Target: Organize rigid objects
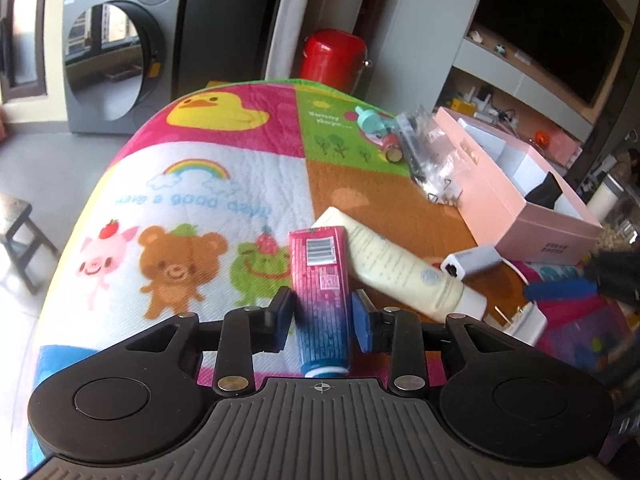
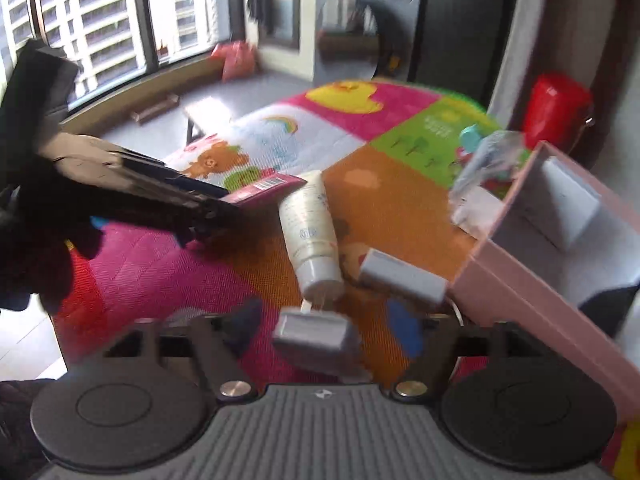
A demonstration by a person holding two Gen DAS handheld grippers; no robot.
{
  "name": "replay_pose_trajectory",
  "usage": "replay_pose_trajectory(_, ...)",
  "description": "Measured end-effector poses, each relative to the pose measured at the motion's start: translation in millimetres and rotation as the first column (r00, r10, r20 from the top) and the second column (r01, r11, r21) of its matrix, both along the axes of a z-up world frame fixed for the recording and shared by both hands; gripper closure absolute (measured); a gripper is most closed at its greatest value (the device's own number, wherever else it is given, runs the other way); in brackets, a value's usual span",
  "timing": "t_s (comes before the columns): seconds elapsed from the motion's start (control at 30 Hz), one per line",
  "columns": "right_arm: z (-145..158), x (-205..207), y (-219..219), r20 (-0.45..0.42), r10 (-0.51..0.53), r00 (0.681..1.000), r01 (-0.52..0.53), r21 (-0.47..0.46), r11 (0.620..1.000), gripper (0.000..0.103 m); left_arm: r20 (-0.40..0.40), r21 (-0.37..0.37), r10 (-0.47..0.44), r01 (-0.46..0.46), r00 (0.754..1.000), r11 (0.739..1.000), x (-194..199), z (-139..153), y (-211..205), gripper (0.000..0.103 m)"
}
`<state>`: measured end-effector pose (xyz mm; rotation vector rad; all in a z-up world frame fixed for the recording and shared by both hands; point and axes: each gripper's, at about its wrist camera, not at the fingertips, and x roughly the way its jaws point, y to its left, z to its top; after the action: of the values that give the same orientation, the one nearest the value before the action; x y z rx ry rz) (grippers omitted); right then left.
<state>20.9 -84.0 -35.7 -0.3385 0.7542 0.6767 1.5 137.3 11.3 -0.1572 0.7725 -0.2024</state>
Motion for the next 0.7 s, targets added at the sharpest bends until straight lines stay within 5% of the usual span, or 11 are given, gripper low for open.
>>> replay_pose_trajectory(0.07, -9, -6, -3, 0.016, -0.031, 0.999, 0.031, -0.005, 1.0, 0.033, 0.008, 0.036, -0.008, 0.008, 1.0, 0.999, -1, 0, -6, 0.066)
replay_pose_trajectory(0.17, -14, -8, -7, 0.022, -0.074, 0.997, 0.073, 0.025, 0.997, 0.056, 0.015, 0.086, -0.025, 0.024, 1.0, 0.996, -1, 0, -12, 0.066)
replay_pose_trajectory(0.37, -5, -11, -15, 0.032, -0.111, 0.993, 0.108, 0.088, 0.99, 0.056, 0.026, 0.144, -0.016, 0.012, 1.0, 0.99, -2, 2, -20, 0.069)
replay_pose_trajectory(0.6, 24, -44, -69, 0.106, -0.171, 0.98, 0.157, 0.134, 0.979, 0.056, 0.018, 0.209, -0.189, 0.181, 0.982, 0.961, -52, 14, -49, 0.07)
replay_pose_trajectory(0.7, 25, -57, -89, 0.127, -0.212, 0.969, 0.195, 0.131, 0.972, 0.056, 0.038, 0.196, -0.227, 0.215, 0.973, 0.957, -71, 24, -60, 0.089)
